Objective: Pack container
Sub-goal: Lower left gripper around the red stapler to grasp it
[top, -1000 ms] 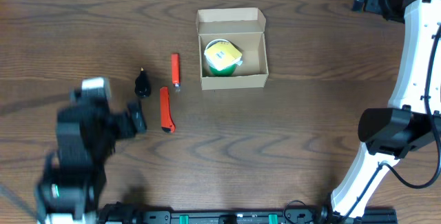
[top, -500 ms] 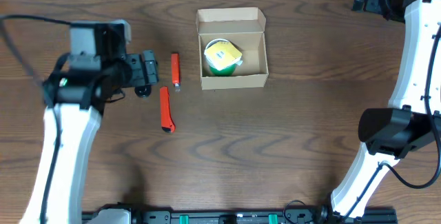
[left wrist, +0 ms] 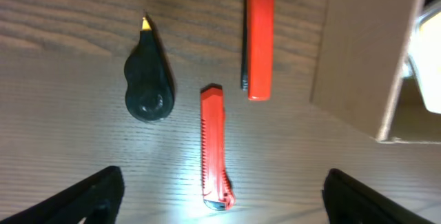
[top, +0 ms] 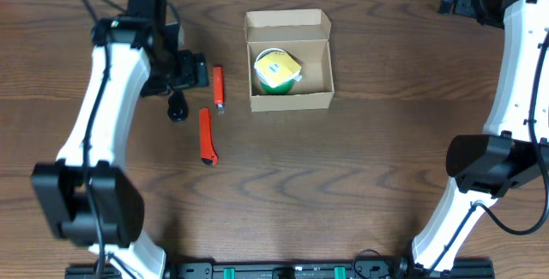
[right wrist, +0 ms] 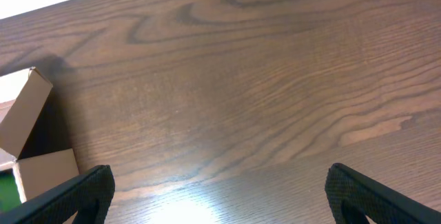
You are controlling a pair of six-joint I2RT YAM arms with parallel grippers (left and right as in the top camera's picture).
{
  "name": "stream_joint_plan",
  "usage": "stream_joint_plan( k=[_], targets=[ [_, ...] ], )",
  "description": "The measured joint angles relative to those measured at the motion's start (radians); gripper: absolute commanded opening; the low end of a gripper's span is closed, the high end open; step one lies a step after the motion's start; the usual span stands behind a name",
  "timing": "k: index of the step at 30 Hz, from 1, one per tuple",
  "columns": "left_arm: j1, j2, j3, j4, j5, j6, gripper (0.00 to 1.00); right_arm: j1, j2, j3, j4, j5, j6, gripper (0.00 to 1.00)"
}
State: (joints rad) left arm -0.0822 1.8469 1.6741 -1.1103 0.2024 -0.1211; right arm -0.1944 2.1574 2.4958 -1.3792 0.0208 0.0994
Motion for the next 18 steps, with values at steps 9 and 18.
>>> stream_joint_plan(
  k=[9, 18],
  targets=[
    [-0.084, 0.136, 0.083, -0.011, -0.098, 0.028, 0.84, 0.0, 0.0, 0.0, 0.0, 0.0, 0.0, 0.99],
    [-0.108, 0.237, 0.083, 0.068, -0.113, 0.018, 0.83, 0.0, 0.0, 0.0, 0.0, 0.0, 0.0, 0.99]
  ],
)
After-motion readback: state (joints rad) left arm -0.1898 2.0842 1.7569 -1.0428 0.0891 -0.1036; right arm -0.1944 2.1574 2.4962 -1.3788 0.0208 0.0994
